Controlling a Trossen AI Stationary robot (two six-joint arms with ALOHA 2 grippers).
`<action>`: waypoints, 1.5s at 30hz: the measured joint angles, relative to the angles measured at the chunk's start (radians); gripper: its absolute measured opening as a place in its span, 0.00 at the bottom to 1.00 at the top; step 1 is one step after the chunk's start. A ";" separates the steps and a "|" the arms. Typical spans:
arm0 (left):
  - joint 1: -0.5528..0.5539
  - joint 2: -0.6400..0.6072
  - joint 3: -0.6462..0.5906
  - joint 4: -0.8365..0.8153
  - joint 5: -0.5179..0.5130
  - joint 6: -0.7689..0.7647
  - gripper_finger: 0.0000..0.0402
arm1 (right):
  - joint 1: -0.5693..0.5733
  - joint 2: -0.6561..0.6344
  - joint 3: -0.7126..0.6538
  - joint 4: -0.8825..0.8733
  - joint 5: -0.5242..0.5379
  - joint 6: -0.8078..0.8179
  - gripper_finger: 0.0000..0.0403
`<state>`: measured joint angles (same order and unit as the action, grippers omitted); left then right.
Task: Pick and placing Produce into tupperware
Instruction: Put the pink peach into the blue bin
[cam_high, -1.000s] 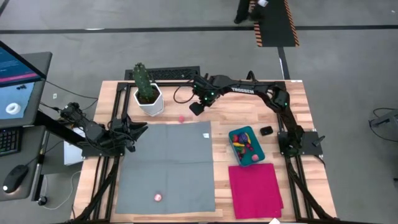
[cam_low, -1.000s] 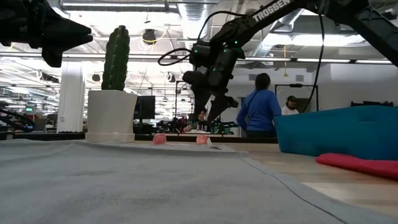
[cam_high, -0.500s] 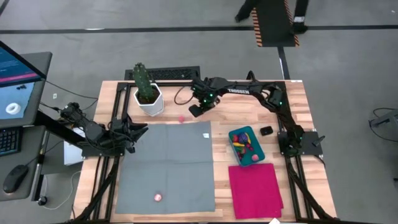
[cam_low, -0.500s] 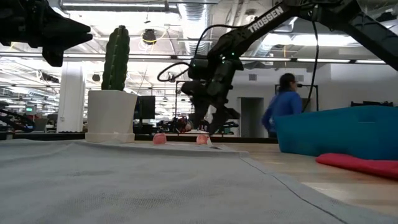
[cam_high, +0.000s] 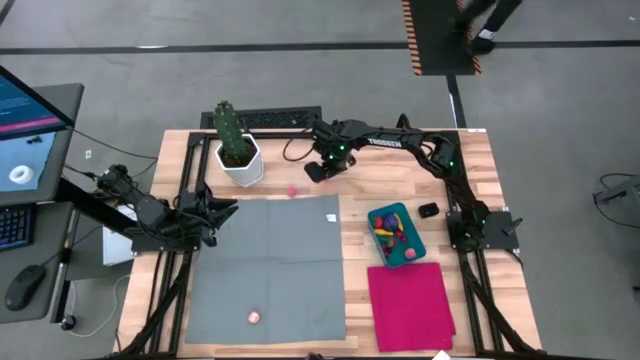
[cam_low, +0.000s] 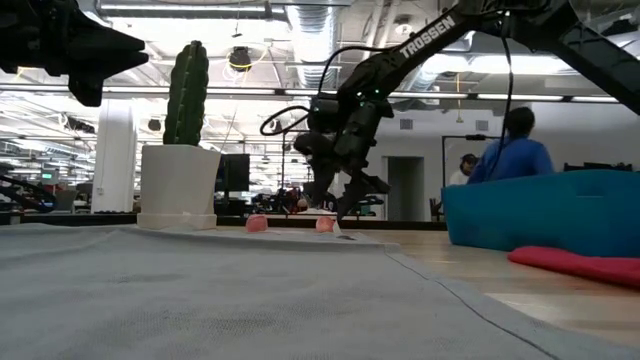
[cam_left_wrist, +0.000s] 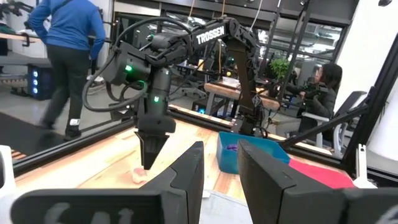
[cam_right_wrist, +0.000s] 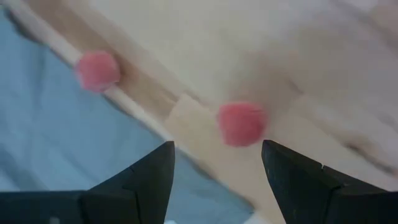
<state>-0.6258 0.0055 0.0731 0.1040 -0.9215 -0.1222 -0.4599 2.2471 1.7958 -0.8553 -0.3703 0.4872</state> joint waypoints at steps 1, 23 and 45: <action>0.000 0.000 0.000 0.000 0.000 -0.001 0.22 | 0.000 0.000 0.000 0.008 -0.021 0.013 0.66; 0.000 0.000 0.000 -0.055 0.063 -0.045 0.22 | 0.044 -0.003 0.060 -0.205 0.053 -0.446 0.66; 0.000 0.000 0.000 -0.061 0.035 -0.048 0.22 | 0.094 -0.001 0.123 -0.232 0.330 -0.677 0.66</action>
<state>-0.6258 0.0059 0.0731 0.0429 -0.8868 -0.1703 -0.3661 2.2463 1.9186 -1.0874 -0.0406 -0.1897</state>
